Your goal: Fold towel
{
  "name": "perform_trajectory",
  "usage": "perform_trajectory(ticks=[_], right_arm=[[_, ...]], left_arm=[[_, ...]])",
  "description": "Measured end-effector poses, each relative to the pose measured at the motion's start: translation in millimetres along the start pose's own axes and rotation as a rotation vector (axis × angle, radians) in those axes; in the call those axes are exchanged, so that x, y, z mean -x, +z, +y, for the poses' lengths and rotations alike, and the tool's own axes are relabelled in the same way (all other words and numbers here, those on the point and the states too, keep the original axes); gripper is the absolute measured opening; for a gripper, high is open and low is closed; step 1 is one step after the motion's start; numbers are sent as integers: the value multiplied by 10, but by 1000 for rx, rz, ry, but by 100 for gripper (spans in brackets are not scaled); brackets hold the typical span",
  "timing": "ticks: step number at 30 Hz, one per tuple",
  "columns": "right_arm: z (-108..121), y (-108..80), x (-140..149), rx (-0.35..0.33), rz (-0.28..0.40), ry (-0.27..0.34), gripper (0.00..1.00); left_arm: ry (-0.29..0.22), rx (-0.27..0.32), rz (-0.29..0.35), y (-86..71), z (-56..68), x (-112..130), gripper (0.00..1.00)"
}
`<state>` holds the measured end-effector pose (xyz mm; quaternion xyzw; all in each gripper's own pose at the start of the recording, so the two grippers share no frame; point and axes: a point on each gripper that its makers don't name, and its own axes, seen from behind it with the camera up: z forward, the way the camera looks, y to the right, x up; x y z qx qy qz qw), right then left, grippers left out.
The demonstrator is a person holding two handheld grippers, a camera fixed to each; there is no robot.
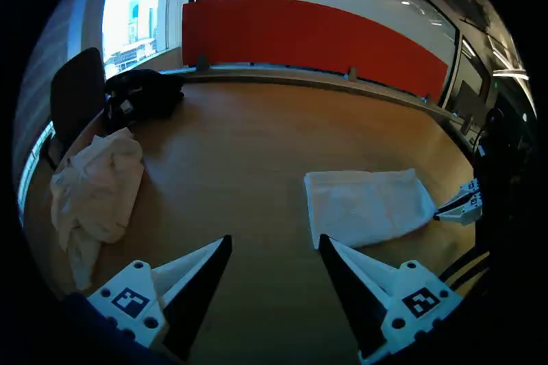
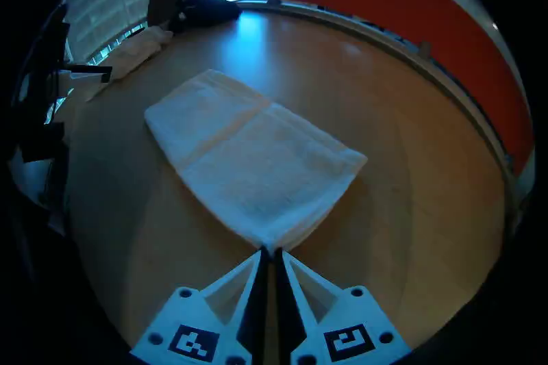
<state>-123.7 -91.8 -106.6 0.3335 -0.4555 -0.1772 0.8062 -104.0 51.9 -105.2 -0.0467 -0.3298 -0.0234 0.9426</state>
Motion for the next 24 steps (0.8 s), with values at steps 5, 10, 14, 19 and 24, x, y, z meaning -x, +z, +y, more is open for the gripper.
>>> perform_trajectory(ticks=[5, 10, 14, 19, 24], right_arm=[[-2, -49, -149, 10, 28, -5, 6], [1, -118, -383, 24, 65, -35, 6], [-23, -174, -593, 30, 95, -72, 6], [-85, -231, -875, 30, 136, -120, 6], [-167, -270, -1106, 21, 167, -166, 6]], left_arm=[[-1, -1, -1, 5, -9, 4, 94], [0, -4, 1, 1, -27, 3, 94], [-1, -6, 2, -9, -41, 5, 94], [-4, -10, 4, -23, -69, 4, 94], [-8, -13, 9, -44, -97, -5, 94]])
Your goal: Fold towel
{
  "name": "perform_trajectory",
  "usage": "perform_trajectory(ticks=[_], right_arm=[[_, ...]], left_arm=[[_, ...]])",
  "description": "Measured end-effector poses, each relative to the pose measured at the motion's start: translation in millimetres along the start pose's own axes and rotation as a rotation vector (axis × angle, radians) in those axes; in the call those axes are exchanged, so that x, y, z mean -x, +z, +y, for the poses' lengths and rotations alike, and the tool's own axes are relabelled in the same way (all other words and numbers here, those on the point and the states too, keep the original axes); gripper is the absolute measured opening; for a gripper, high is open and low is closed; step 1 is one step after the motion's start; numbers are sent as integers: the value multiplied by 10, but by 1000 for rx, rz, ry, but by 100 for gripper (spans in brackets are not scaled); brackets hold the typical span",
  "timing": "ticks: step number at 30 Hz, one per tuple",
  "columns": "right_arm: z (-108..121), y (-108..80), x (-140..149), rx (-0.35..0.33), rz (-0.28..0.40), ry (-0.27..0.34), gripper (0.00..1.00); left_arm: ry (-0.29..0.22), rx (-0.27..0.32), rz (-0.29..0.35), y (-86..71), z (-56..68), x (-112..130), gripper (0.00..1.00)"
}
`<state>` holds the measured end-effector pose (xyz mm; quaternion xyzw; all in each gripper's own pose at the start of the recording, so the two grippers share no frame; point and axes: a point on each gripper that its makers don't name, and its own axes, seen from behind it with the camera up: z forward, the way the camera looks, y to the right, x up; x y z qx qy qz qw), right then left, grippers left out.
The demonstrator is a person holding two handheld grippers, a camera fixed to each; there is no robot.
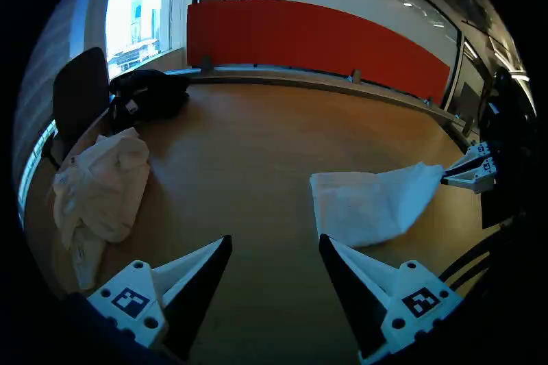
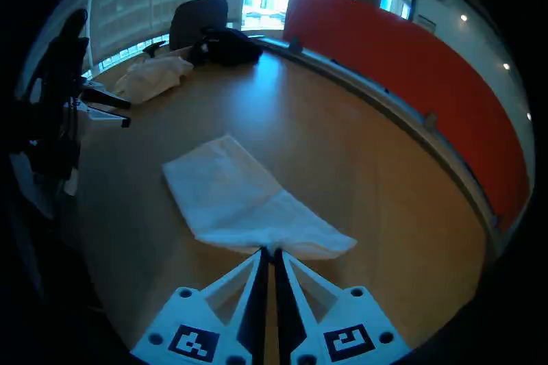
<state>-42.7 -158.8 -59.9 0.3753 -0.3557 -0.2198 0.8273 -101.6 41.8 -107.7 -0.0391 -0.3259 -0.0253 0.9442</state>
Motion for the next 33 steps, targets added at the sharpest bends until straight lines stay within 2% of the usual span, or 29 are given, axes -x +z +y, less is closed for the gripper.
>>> perform_trajectory(ticks=[12, 23, 33], right_arm=[[-149, -37, -449, -35, 73, -67, 6], [-247, 27, -605, -67, 77, -108, 6], [-418, 190, -805, -115, 75, -156, 6]], left_arm=[[-13, -7, 7, -39, -69, 13, 94], [-20, -14, 16, -86, -145, 6, 94], [-33, -24, 28, -150, -253, 18, 94]])
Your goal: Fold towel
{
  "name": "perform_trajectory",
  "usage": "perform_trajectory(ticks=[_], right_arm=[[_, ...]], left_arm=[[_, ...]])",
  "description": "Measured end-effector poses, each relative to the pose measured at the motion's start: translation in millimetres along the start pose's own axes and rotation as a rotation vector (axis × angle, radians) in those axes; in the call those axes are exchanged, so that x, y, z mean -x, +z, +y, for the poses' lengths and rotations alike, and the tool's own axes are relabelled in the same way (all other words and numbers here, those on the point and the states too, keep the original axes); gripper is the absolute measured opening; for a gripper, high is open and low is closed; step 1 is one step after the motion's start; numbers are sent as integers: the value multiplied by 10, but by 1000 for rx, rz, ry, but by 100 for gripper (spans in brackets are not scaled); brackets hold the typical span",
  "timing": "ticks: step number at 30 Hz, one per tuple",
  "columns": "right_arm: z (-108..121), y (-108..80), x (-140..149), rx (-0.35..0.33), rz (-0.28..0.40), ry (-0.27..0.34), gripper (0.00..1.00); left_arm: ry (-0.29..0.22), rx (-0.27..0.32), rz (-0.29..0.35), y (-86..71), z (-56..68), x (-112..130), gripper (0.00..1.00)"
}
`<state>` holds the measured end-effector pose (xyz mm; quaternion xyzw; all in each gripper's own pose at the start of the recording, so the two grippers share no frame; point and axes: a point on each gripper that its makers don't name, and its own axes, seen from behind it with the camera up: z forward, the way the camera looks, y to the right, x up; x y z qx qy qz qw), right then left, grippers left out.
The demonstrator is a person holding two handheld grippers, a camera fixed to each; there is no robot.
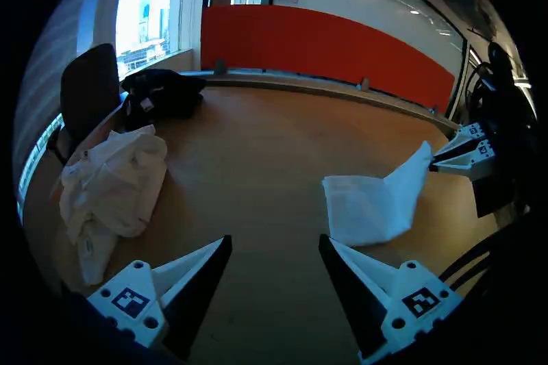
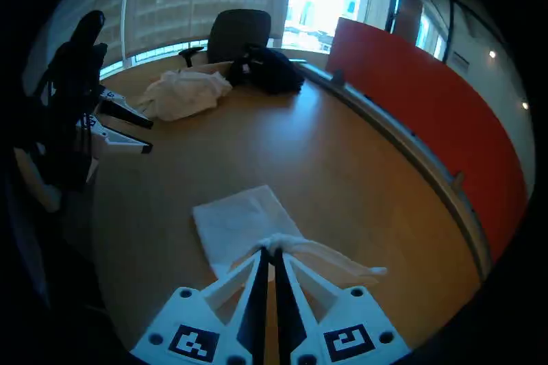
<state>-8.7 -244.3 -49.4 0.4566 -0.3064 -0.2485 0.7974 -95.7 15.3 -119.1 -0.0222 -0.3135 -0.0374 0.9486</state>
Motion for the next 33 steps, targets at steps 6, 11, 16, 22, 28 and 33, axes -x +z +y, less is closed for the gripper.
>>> perform_trajectory(ticks=[6, 11, 16, 22, 28, 33], right_arm=[[-89, 115, -102, -28, -6, -22, 6], [-158, 195, -138, -50, -17, -37, 6], [-241, 289, -162, -78, -31, -48, 6], [-360, 440, -175, -116, -52, -56, 6], [-477, 616, -158, -154, -76, -55, 6], [-575, 804, -128, -183, -95, -43, 7]], left_arm=[[-6, -8, 11, -30, -78, -3, 94], [-19, -10, 20, -34, -133, -7, 94], [-25, -10, 35, -30, -173, -9, 94], [-26, -6, 61, -30, -208, -27, 94], [-13, -6, 68, -20, -217, -29, 94], [-12, -7, 65, -23, -225, 1, 94]])
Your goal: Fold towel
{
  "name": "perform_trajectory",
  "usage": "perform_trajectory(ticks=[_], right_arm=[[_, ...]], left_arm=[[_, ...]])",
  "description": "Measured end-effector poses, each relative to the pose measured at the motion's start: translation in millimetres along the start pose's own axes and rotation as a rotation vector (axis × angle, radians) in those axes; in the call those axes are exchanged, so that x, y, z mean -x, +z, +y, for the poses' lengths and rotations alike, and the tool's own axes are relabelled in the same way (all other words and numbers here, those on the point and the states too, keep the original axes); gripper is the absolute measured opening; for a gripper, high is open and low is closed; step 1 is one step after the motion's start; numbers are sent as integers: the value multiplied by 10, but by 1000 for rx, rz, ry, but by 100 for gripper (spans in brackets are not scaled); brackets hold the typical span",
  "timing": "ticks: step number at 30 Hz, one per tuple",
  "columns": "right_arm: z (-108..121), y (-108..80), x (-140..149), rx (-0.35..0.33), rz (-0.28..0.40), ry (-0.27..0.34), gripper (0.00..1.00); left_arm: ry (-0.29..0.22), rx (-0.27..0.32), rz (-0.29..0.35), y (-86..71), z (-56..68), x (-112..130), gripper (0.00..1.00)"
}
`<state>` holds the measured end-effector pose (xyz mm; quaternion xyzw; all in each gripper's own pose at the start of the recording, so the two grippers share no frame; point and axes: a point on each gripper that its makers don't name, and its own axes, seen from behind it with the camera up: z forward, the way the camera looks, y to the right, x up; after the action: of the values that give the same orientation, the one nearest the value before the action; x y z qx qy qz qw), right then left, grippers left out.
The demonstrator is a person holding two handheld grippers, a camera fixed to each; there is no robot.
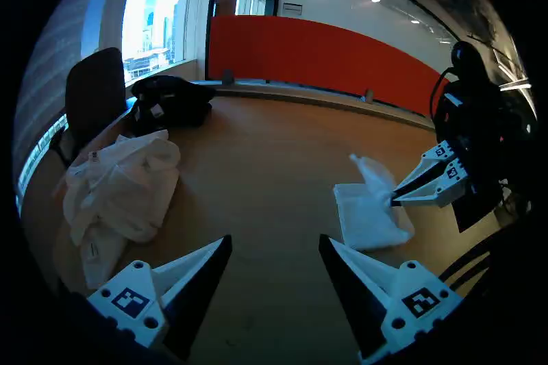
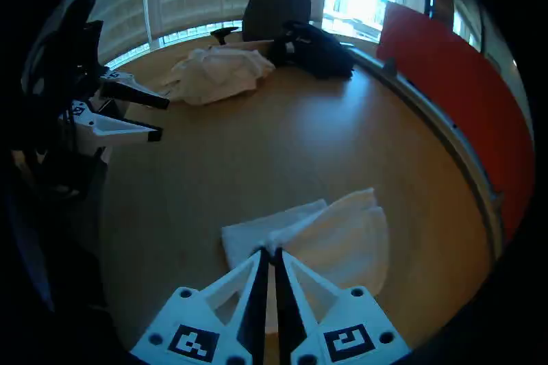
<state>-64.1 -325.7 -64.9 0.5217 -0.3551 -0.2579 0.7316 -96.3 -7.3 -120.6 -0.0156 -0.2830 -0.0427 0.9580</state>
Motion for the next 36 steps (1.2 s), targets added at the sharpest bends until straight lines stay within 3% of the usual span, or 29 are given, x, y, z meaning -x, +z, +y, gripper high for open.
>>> perform_trajectory(ticks=[8, 11, 15, 22, 36], right_arm=[[-73, 221, 55, -33, -16, 44, 28], [-86, 215, 44, -41, -9, 63, 38], [-79, 174, 46, -40, -4, 77, 67], [-62, 81, 117, -22, -2, 111, 83], [-78, -42, 320, 13, -11, 144, 85]], left_arm=[[-6, -10, -12, -22, -59, 55, 94], [-7, -13, -16, -25, -83, 65, 94], [-8, -18, -17, -31, -110, 59, 94], [-9, -18, -10, -40, -124, 18, 94], [1, -15, 1, -55, -133, -27, 94]])
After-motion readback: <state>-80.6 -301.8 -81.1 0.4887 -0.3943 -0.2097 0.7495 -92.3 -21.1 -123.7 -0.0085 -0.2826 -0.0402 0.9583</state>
